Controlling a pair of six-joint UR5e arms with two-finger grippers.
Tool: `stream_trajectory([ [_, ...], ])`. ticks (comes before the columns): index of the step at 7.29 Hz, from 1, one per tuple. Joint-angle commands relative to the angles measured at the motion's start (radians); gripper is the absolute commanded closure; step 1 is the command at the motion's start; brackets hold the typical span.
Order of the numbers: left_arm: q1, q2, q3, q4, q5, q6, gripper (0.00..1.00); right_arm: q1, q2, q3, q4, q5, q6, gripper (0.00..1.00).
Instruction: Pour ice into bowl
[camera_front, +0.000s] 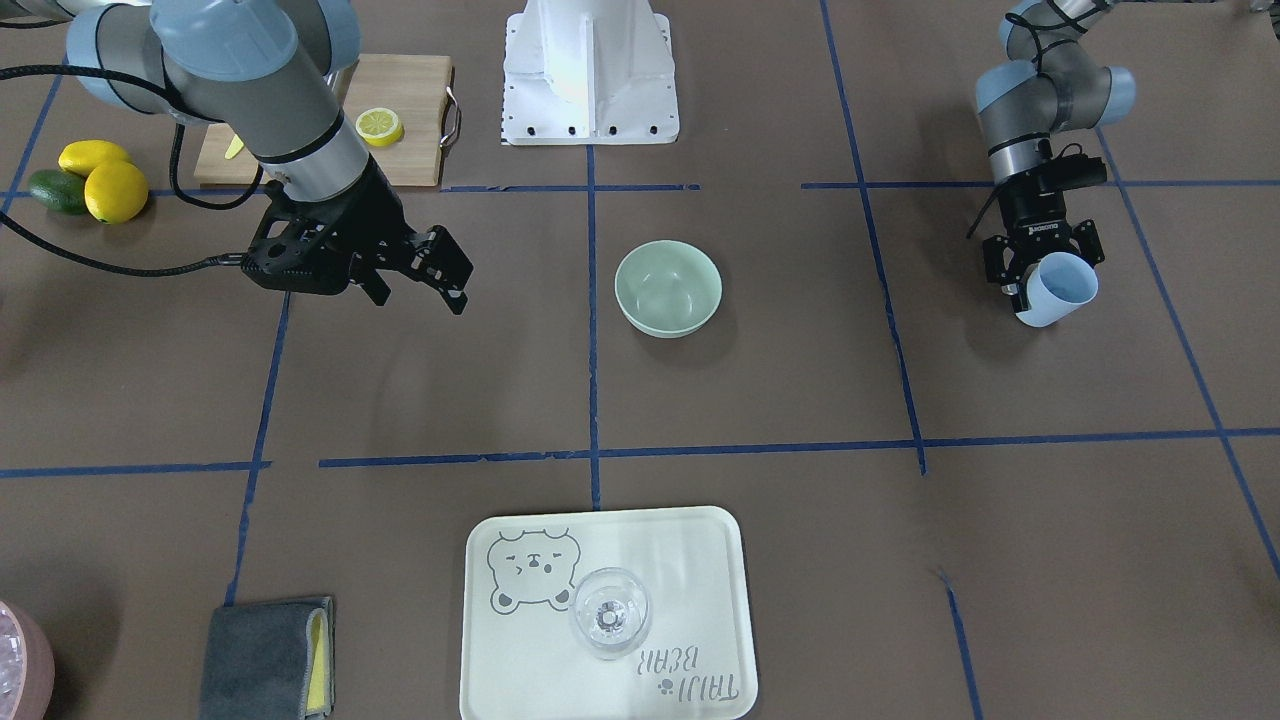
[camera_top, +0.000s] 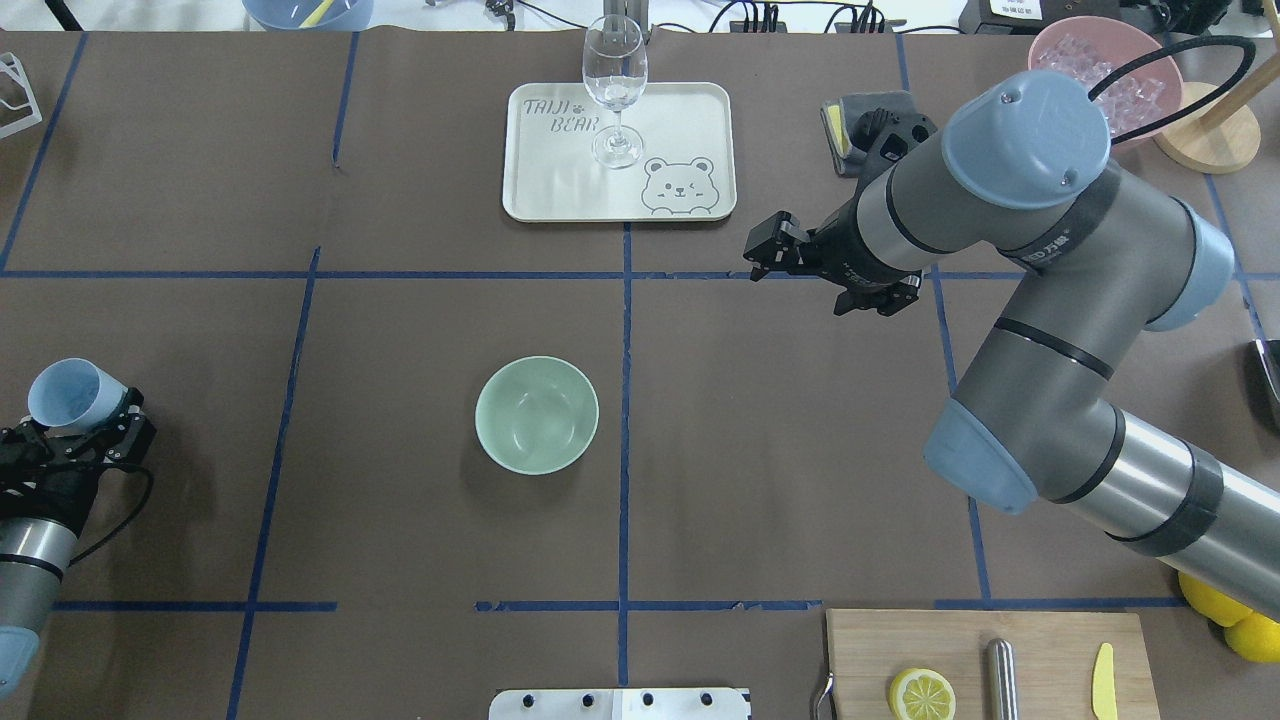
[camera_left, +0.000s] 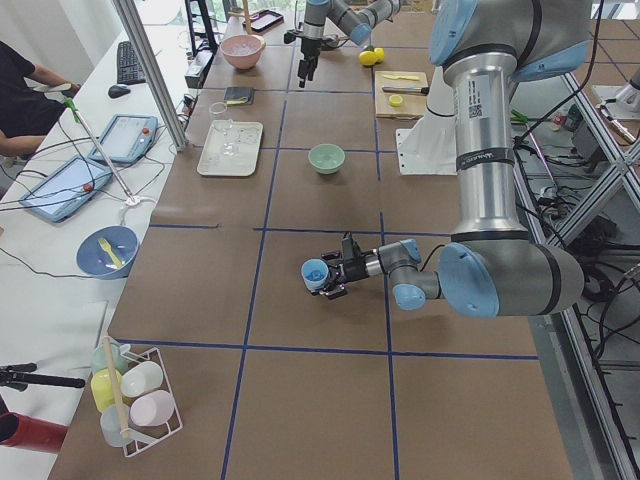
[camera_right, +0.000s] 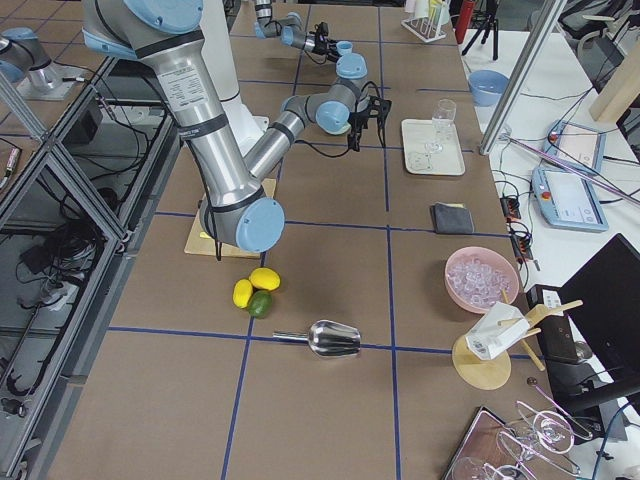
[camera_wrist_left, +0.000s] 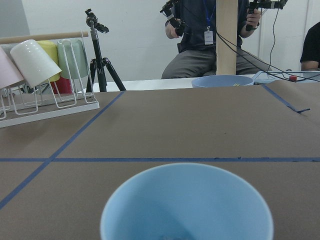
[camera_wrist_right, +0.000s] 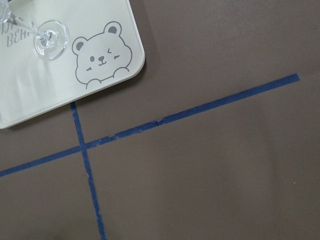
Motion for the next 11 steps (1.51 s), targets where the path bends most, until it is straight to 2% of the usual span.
stream_trajectory([
  [1, -0.01, -0.011, 0.009, 0.0, -0.006, 0.0, 0.14, -0.003, -0.001, -0.005, 0.0, -0.002, 0.0, 0.0],
  [2, -0.015, -0.015, 0.009, 0.0, -0.012, 0.0, 0.18, -0.003, -0.003, -0.005, 0.0, -0.002, 0.0, 0.0],
  [3, -0.033, -0.037, 0.009, 0.0, -0.014, 0.0, 0.28, -0.007, -0.001, -0.008, 0.0, -0.003, 0.0, 0.0],
  [5, -0.067, -0.042, 0.008, -0.029, -0.035, 0.061, 0.71, -0.03, -0.001, -0.009, 0.0, -0.046, -0.002, 0.0],
  [6, -0.076, -0.053, 0.008, -0.091, -0.035, 0.121, 0.85, -0.043, -0.001, -0.009, 0.002, -0.061, -0.002, 0.0],
  [7, -0.102, -0.1, 0.002, -0.153, -0.037, 0.269, 0.89, -0.043, -0.001, -0.011, 0.002, -0.061, -0.002, 0.0],
  [8, -0.128, -0.233, 0.003, -0.269, -0.061, 0.483, 0.93, -0.041, -0.001, -0.011, 0.002, -0.063, -0.002, 0.0],
  [9, -0.131, -0.31, 0.002, -0.296, -0.063, 0.579, 1.0, -0.034, -0.001, -0.009, 0.002, -0.061, -0.002, 0.0],
  [10, -0.125, -0.323, -0.006, -0.298, -0.066, 0.607, 1.0, -0.024, -0.004, -0.011, 0.002, -0.061, -0.002, 0.0],
  [11, -0.125, -0.338, -0.038, -0.298, -0.099, 0.714, 1.0, -0.021, -0.006, -0.008, 0.002, -0.06, -0.002, 0.0],
])
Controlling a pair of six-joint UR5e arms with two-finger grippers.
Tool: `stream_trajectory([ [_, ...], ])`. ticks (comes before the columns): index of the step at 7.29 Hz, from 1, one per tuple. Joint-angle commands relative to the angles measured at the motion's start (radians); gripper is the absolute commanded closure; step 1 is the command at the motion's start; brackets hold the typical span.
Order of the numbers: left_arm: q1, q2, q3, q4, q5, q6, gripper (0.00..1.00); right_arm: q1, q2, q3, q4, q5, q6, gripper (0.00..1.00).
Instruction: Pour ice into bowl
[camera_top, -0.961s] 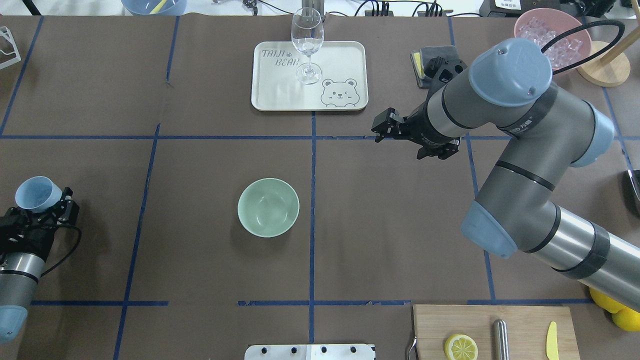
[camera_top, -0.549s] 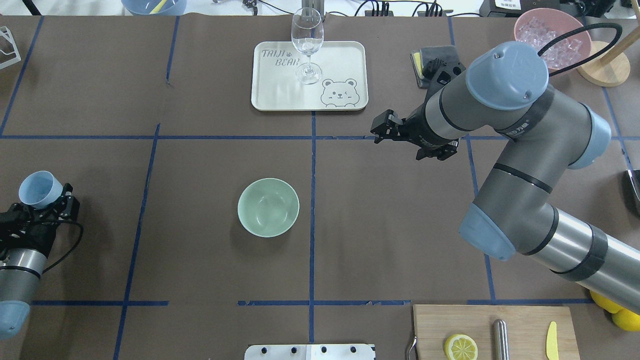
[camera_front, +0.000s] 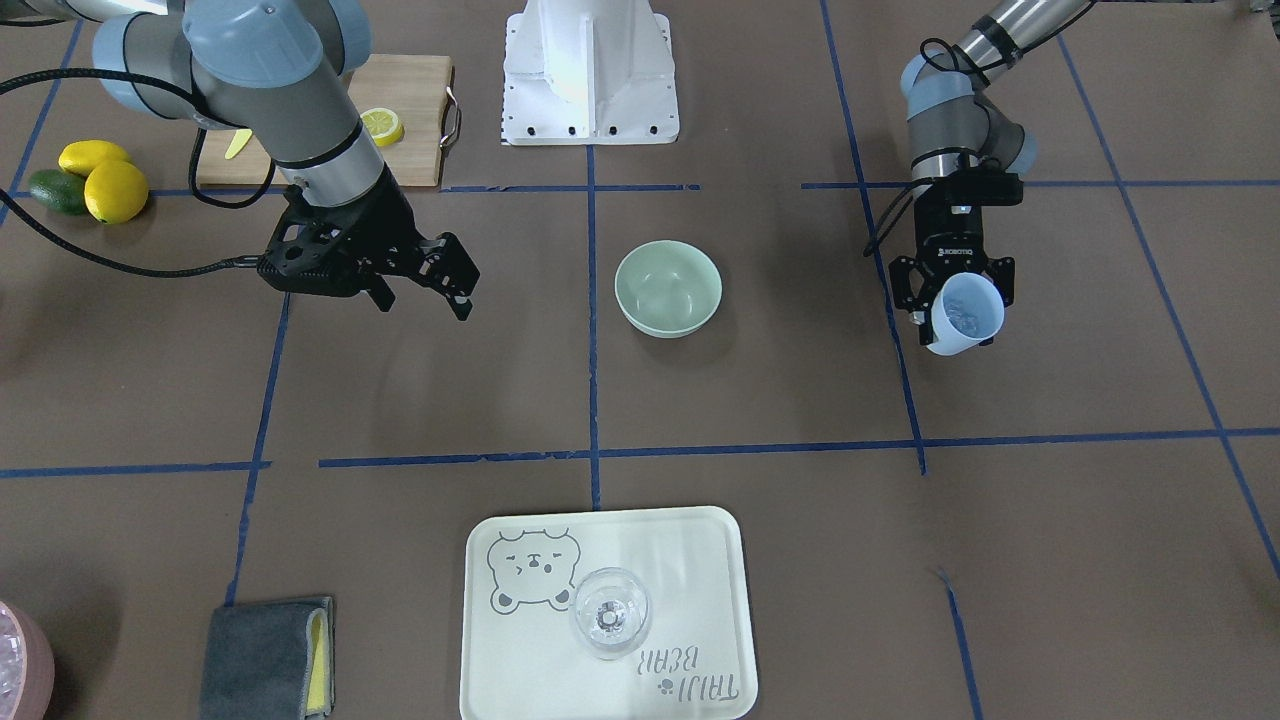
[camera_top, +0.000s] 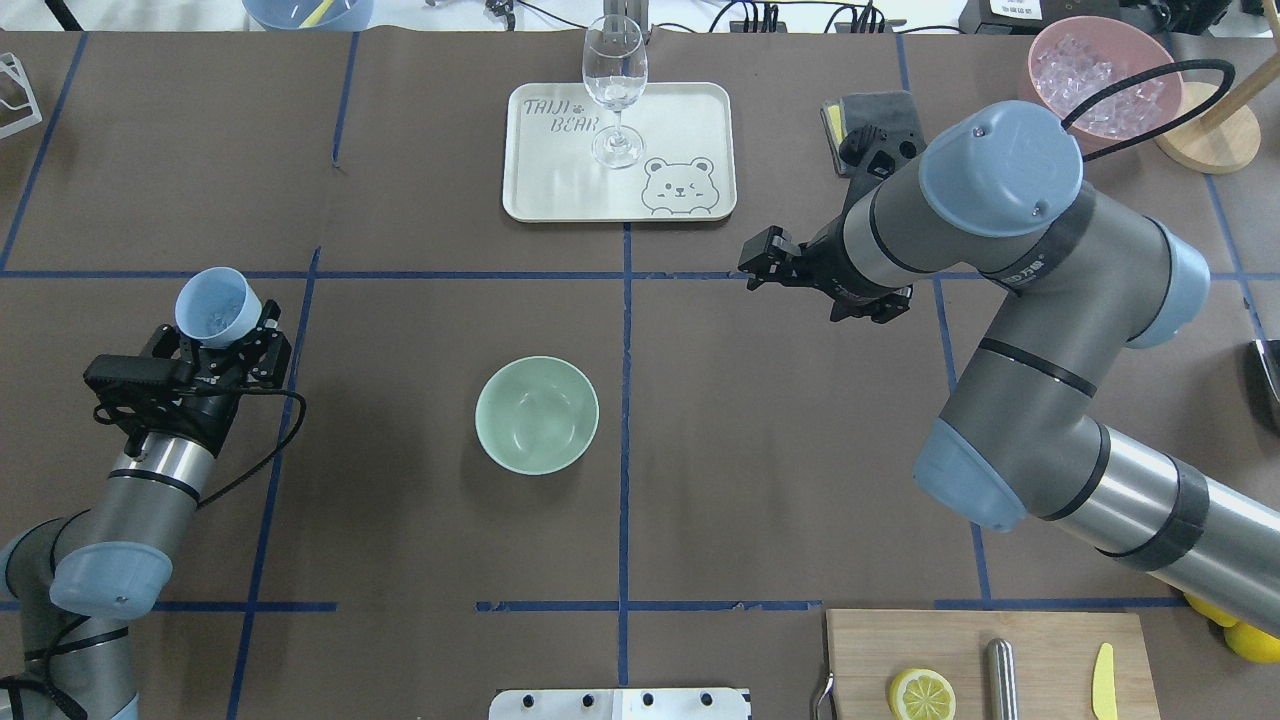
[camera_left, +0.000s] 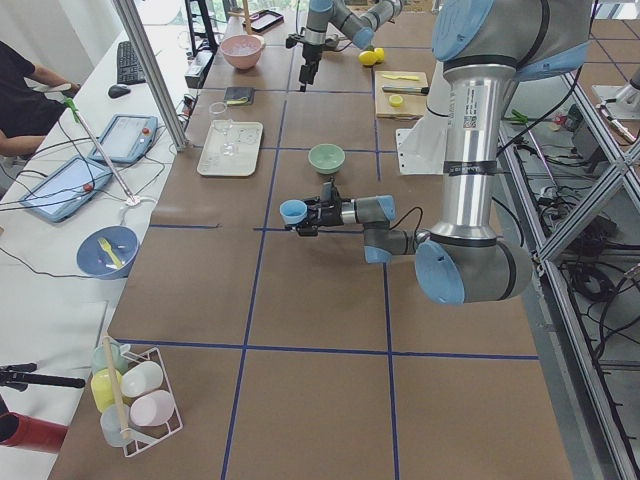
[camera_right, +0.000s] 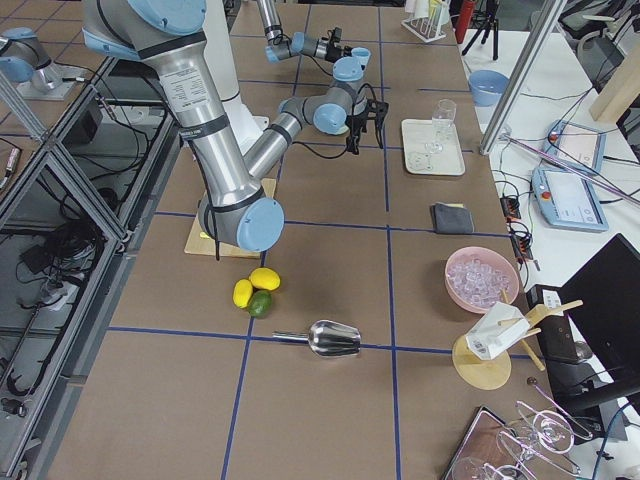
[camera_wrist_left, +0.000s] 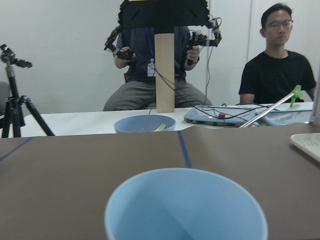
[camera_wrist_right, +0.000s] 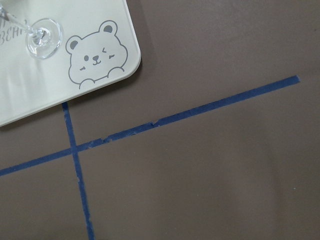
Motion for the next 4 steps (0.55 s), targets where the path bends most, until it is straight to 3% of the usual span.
stream_trajectory([
  [1, 0.002, -0.056, -0.072, -0.008, -0.066, 0.198, 1.0, 0.016, -0.011, 0.014, 0.002, 0.006, 0.0, 0.0],
  [4, 0.026, -0.057, -0.115, 0.004, -0.219, 0.38, 1.0, 0.075, -0.132, 0.112, 0.002, 0.007, 0.0, 0.0],
])
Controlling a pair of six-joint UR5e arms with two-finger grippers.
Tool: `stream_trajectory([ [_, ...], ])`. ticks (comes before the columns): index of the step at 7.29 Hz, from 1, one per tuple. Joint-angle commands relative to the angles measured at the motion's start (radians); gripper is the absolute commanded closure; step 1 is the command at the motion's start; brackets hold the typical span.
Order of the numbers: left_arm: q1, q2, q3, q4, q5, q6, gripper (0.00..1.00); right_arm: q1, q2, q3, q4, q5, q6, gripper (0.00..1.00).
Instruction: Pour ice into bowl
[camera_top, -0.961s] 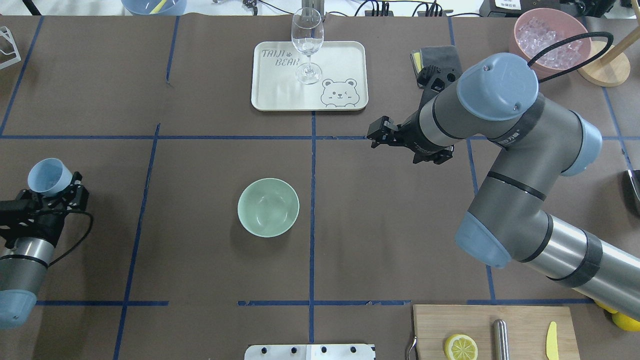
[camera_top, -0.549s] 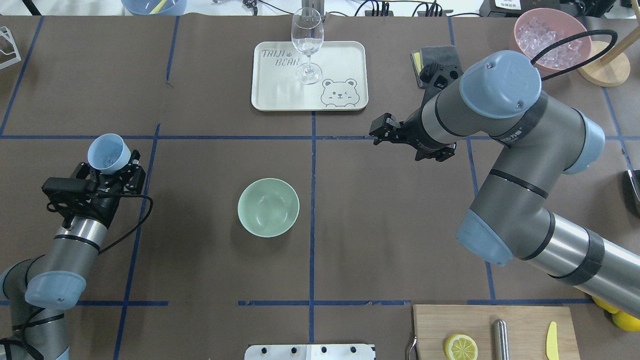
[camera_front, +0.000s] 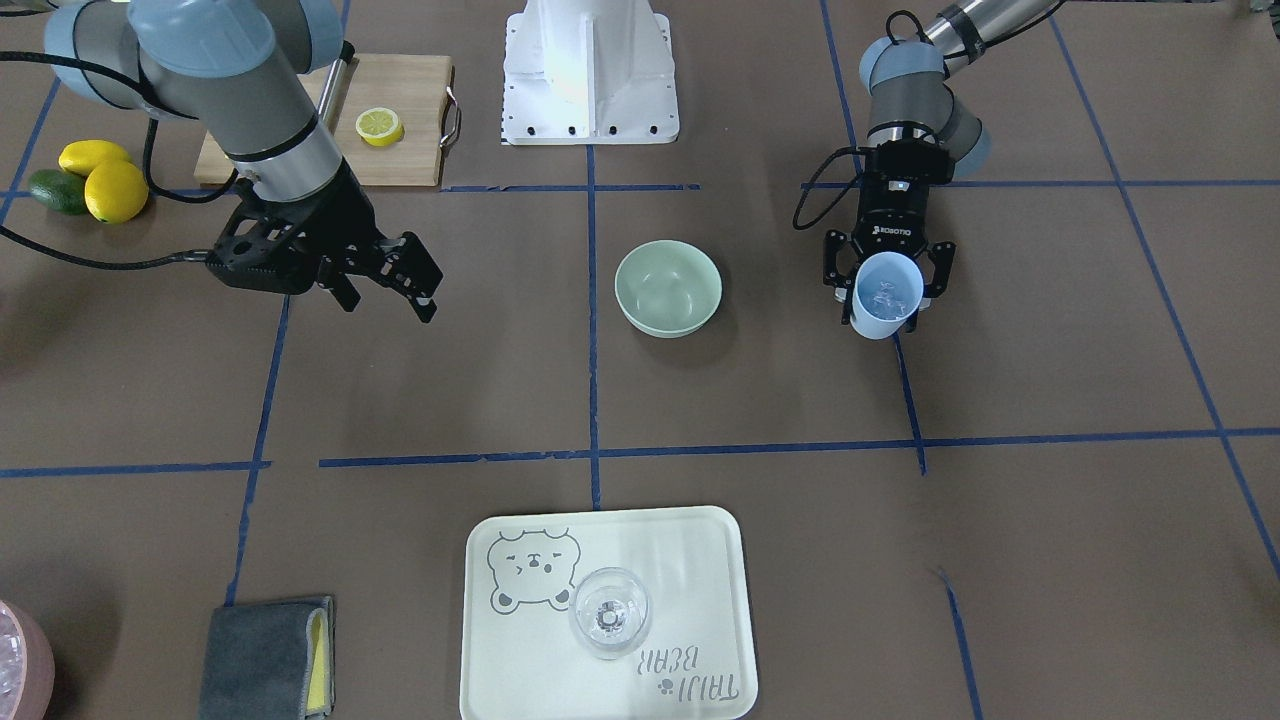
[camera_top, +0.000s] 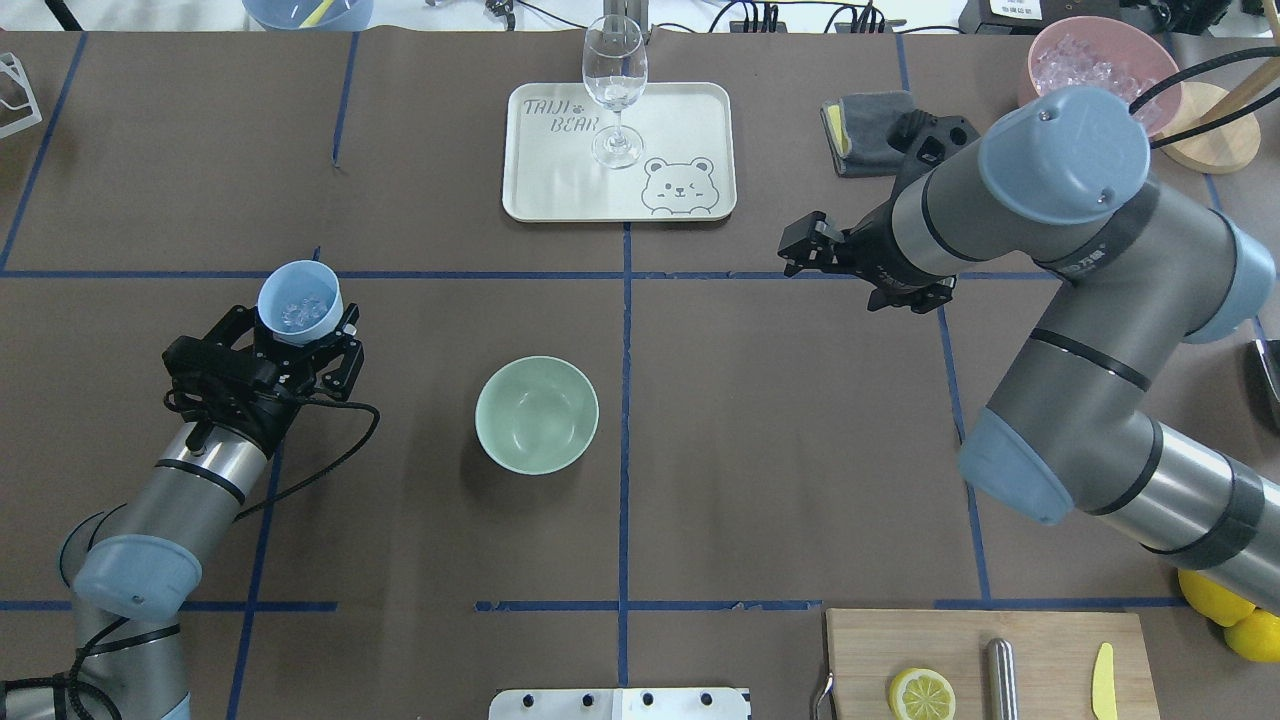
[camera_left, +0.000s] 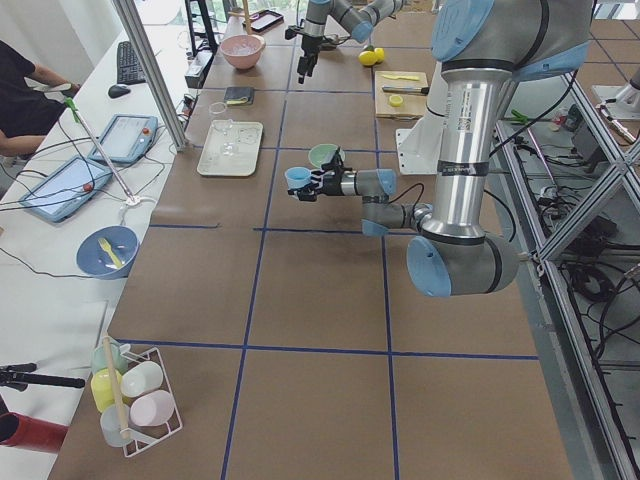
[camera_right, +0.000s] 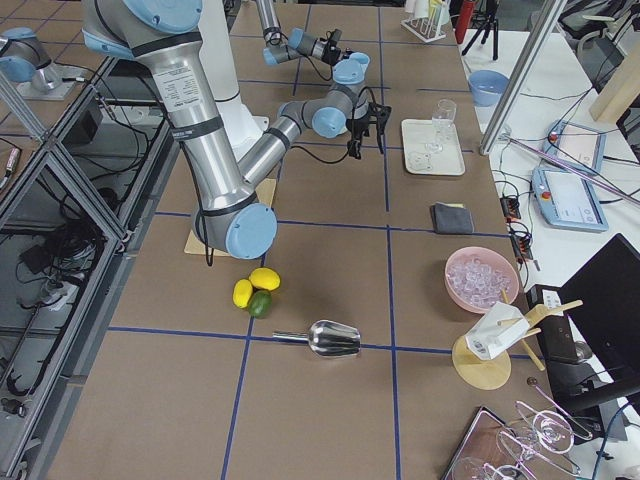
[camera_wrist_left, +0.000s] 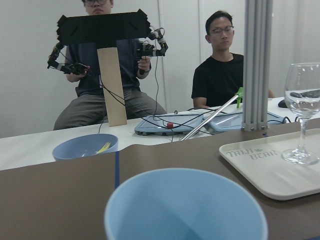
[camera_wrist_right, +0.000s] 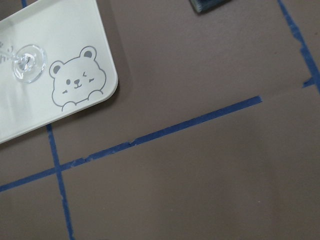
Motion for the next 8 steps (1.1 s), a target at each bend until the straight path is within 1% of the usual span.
stream_trajectory([
  [1, 0.022, -0.019, -0.009, 0.003, -0.088, 0.088, 1.0, 0.043, -0.087, 0.063, 0.002, -0.004, -0.002, 0.0],
  [2, 0.036, -0.057, -0.003, 0.004, -0.083, 0.088, 1.0, 0.049, -0.1, 0.086, 0.002, -0.007, -0.002, 0.0],
  [3, 0.069, -0.112, 0.021, 0.045, -0.074, 0.1, 1.0, 0.05, -0.126, 0.127, 0.002, -0.009, -0.002, 0.0],
  [4, 0.097, -0.19, 0.011, 0.184, -0.028, 0.129, 1.0, 0.052, -0.132, 0.141, 0.002, -0.009, 0.002, 0.0],
  [5, 0.099, -0.219, -0.027, 0.249, 0.025, 0.145, 1.0, 0.052, -0.135, 0.146, 0.002, -0.009, 0.005, 0.0],
  [6, 0.103, -0.216, -0.066, 0.318, 0.023, 0.295, 1.0, 0.052, -0.14, 0.15, 0.002, -0.009, 0.012, 0.0],
  [8, 0.103, -0.213, -0.071, 0.334, 0.023, 0.669, 1.0, 0.05, -0.14, 0.149, 0.002, -0.007, 0.012, 0.0],
])
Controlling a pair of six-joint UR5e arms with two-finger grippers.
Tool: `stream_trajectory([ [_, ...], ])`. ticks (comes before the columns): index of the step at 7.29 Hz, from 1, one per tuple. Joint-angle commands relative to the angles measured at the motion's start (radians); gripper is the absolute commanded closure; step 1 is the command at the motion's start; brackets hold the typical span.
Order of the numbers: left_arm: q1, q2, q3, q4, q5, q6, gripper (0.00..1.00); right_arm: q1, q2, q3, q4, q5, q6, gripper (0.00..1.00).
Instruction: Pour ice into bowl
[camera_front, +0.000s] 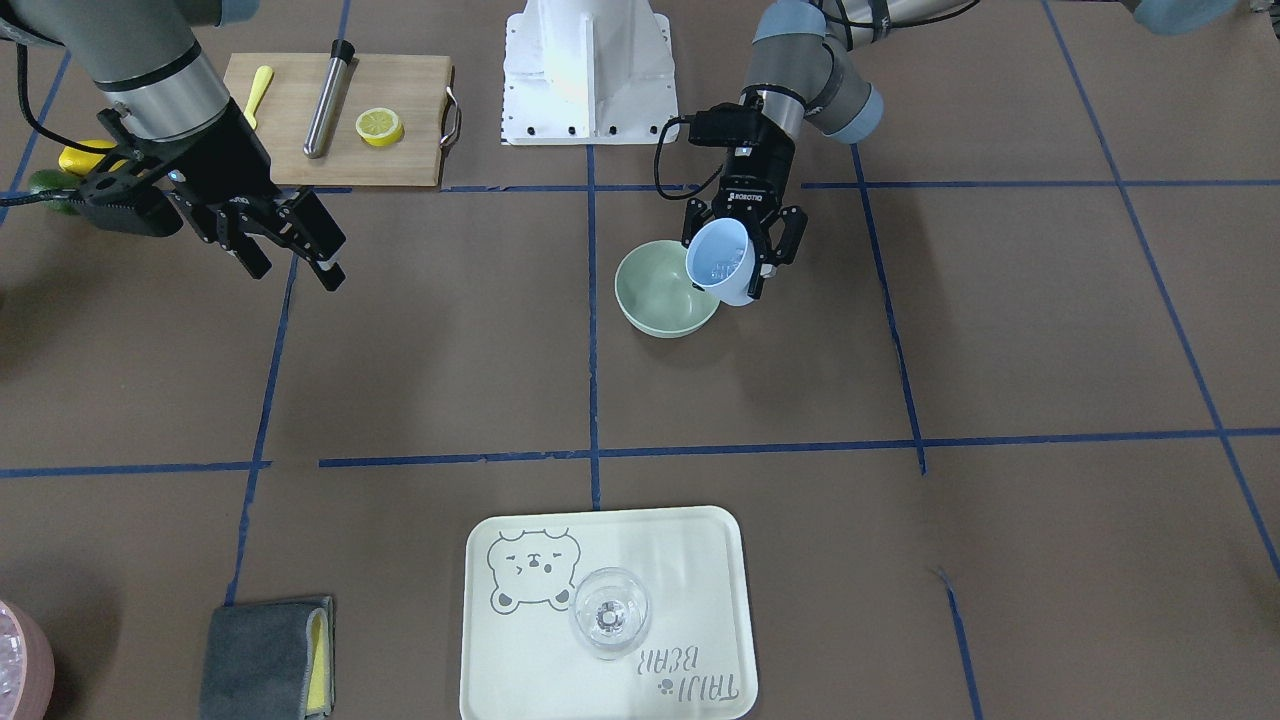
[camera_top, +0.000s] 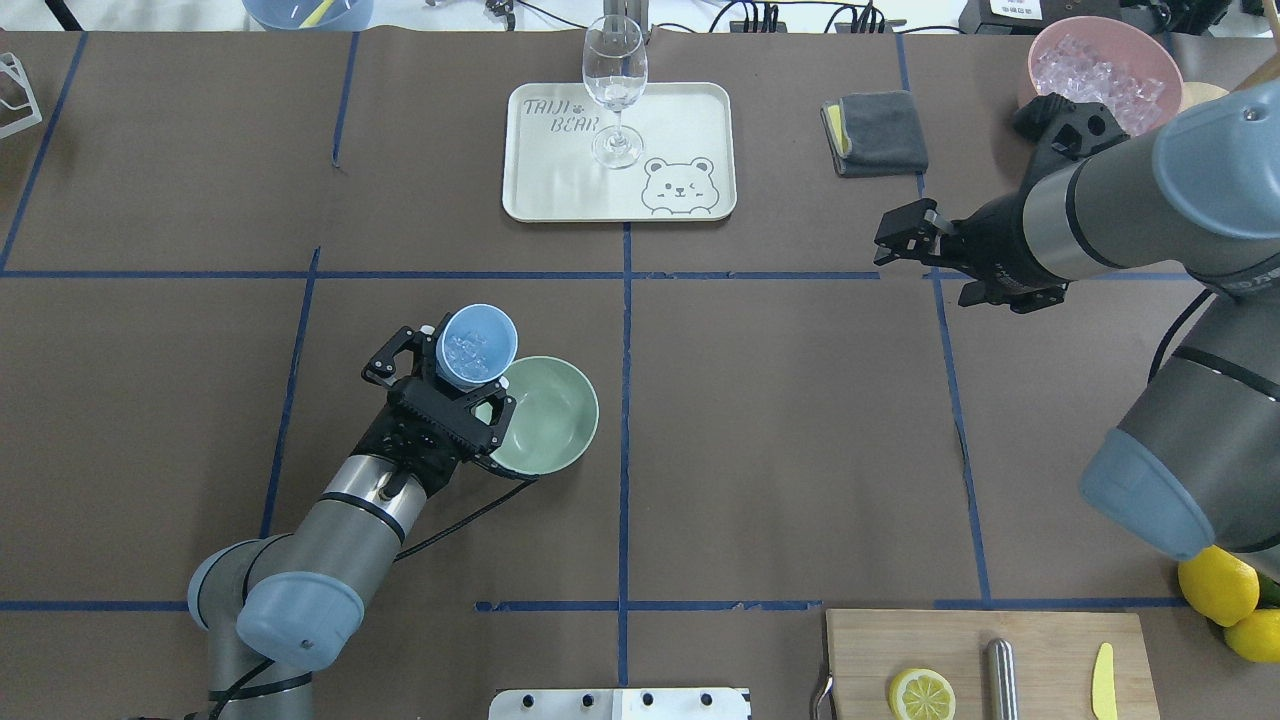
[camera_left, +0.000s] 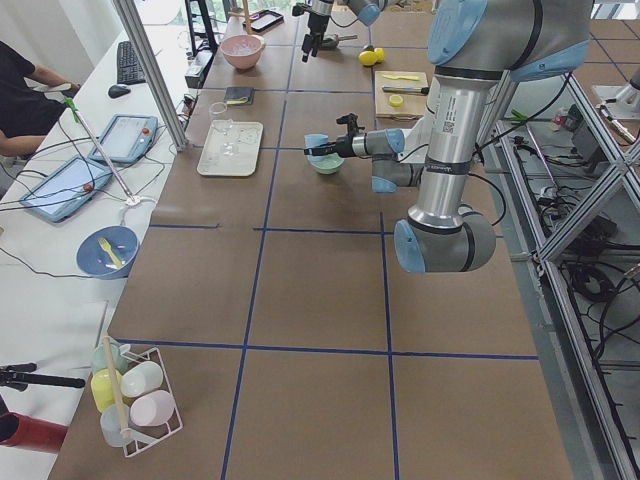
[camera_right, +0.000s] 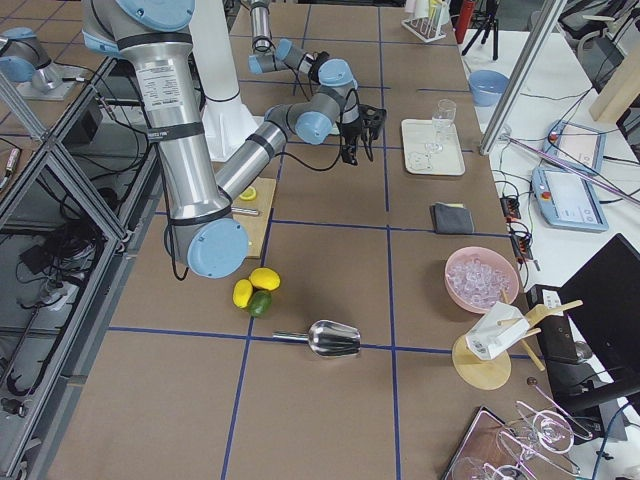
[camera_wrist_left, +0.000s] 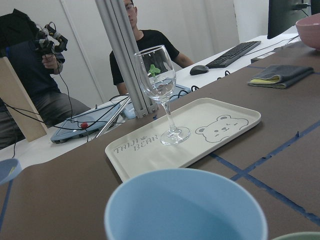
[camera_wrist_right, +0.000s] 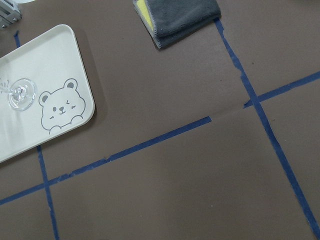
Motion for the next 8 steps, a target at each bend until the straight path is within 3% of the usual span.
stream_trajectory([
  [1, 0.003, 0.002, -0.004, 0.024, 0.004, 0.337, 1.0, -0.001, -0.001, -0.001, 0.0, 0.0, 0.001, 0.0],
  [4, 0.012, 0.013, 0.002, 0.044, 0.008, 0.852, 1.0, -0.003, -0.01, 0.0, -0.002, 0.012, 0.003, 0.0],
  [5, 0.014, 0.014, 0.007, 0.045, 0.01, 0.931, 1.0, -0.003, -0.012, 0.002, -0.002, 0.015, 0.004, 0.0],
  [7, 0.02, -0.036, -0.045, 0.297, 0.011, 1.051, 1.0, -0.006, -0.012, 0.002, -0.002, 0.018, 0.006, 0.0],
  [8, 0.017, -0.036, -0.048, 0.315, 0.016, 1.141, 1.0, -0.007, -0.012, 0.002, -0.002, 0.018, 0.009, 0.0],
])
